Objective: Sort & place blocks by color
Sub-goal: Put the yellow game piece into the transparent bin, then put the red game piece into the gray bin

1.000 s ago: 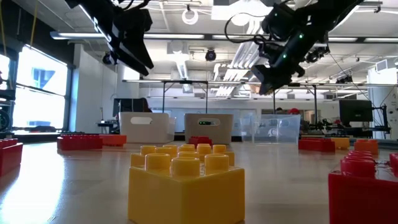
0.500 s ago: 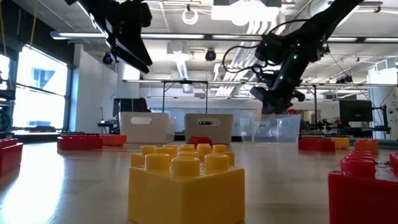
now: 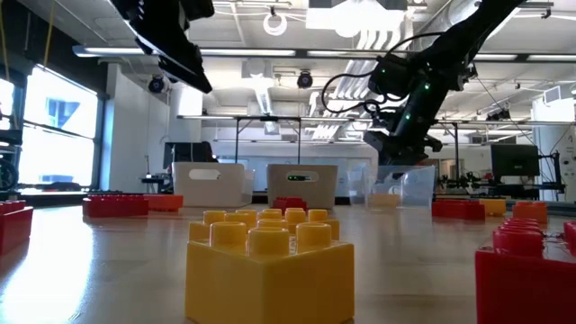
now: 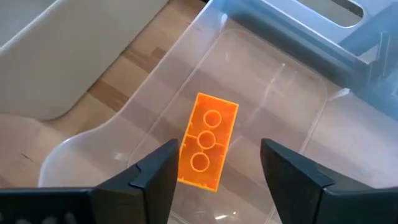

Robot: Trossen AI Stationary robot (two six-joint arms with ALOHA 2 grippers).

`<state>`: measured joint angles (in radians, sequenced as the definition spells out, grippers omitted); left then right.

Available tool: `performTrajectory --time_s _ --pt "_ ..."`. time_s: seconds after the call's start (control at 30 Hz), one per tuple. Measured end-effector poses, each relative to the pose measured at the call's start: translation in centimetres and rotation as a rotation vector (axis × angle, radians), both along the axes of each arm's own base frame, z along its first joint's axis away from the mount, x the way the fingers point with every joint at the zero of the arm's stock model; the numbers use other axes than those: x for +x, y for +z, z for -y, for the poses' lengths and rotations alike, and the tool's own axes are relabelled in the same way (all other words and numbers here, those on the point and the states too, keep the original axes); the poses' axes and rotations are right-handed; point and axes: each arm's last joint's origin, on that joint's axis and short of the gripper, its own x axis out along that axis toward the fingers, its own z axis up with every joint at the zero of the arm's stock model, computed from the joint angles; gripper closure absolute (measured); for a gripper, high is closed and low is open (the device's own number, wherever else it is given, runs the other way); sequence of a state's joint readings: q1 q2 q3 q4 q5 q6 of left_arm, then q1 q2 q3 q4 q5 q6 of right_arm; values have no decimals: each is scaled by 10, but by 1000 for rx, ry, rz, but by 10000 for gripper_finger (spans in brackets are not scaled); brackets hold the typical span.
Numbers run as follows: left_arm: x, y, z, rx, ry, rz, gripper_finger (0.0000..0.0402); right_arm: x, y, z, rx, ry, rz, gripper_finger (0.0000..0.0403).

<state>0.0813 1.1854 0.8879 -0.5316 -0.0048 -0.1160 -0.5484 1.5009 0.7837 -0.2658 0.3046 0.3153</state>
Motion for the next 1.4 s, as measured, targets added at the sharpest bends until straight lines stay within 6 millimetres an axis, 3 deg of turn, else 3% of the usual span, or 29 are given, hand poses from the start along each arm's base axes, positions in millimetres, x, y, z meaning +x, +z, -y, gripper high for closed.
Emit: performTrajectory --time_s 0.17,0.67,1.03,1.4 --pt "1 0 15 40 -143 -1 165 -2 8 -1 -10 2 27 185" --pt "-3 0 60 191 -495 11 165 -15 61 -20 -89 44 241 192" --pt "-4 -8 93 191 -632 -5 165 -15 63 -24 -87 11 269 192" --pt "10 -48 120 172 -689 -178 165 -14 63 -25 -87 14 268 192"
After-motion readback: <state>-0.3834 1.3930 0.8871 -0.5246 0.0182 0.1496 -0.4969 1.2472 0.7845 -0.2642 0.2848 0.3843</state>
